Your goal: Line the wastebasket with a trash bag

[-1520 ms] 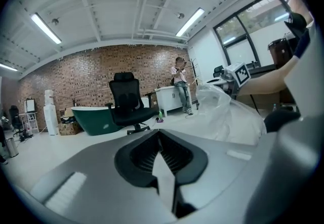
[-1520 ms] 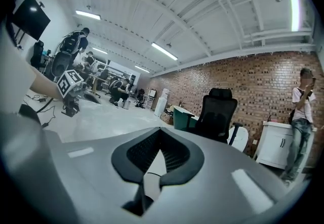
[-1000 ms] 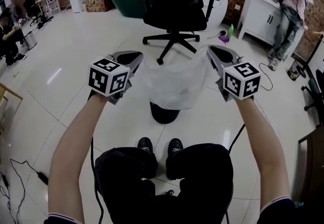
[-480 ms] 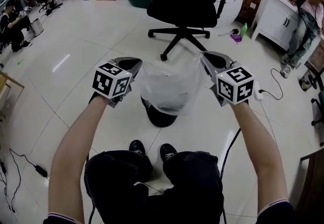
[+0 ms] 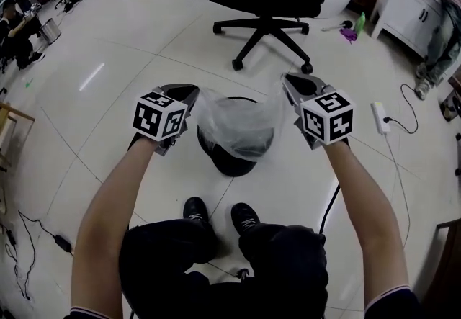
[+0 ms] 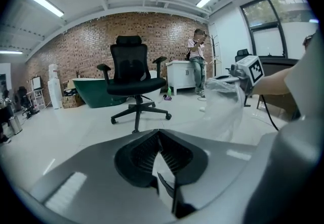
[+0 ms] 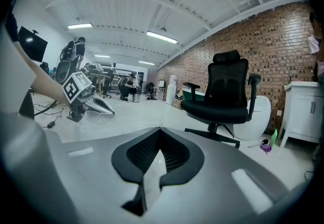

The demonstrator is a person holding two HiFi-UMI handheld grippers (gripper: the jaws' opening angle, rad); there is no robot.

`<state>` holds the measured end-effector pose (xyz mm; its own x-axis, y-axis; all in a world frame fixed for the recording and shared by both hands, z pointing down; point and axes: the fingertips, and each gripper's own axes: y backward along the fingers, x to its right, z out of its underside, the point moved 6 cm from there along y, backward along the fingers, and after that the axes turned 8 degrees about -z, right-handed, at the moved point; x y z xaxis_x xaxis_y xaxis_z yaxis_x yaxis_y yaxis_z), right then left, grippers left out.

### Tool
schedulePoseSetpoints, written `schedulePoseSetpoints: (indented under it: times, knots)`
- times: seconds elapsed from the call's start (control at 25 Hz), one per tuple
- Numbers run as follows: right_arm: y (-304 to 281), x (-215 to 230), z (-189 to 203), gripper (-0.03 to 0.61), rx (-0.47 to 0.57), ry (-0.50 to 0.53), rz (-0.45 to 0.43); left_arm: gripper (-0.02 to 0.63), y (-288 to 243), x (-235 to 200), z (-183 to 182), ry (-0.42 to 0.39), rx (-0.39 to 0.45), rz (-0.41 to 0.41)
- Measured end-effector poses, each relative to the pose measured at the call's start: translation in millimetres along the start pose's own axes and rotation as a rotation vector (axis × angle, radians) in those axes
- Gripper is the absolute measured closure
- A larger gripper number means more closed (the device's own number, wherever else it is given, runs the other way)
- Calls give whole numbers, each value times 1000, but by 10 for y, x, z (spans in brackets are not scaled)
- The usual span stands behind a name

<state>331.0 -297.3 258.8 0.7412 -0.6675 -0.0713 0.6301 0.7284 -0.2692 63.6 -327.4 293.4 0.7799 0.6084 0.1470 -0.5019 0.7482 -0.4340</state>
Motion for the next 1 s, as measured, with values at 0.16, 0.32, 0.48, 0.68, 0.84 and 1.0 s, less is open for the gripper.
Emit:
schedulePoseSetpoints:
  times: [0.16, 0.32, 0.48, 0.68, 0.84, 1.0]
  knots:
    - [-202, 98, 151, 577, -26, -12, -8, 601, -169, -74, 249, 14, -40, -12]
    - [-388, 204, 305, 577, -50, -26, -18, 601, -304, -136, 473, -21, -87, -22]
    - [-572, 279, 494, 577, -73, -45, -37, 601, -419, -261, 632, -16, -120, -48]
    - [-740, 302, 722, 577, -97, -69, -54, 601, -515, -385, 787, -5, -159, -87]
    - [-798, 361, 917, 577, -116, -100, -42, 601, -600, -419, 924, 4, -186, -102]
    - [-831, 525, 1144, 577, -145, -140, -12, 601, -727, -430, 1031, 12, -187, -104]
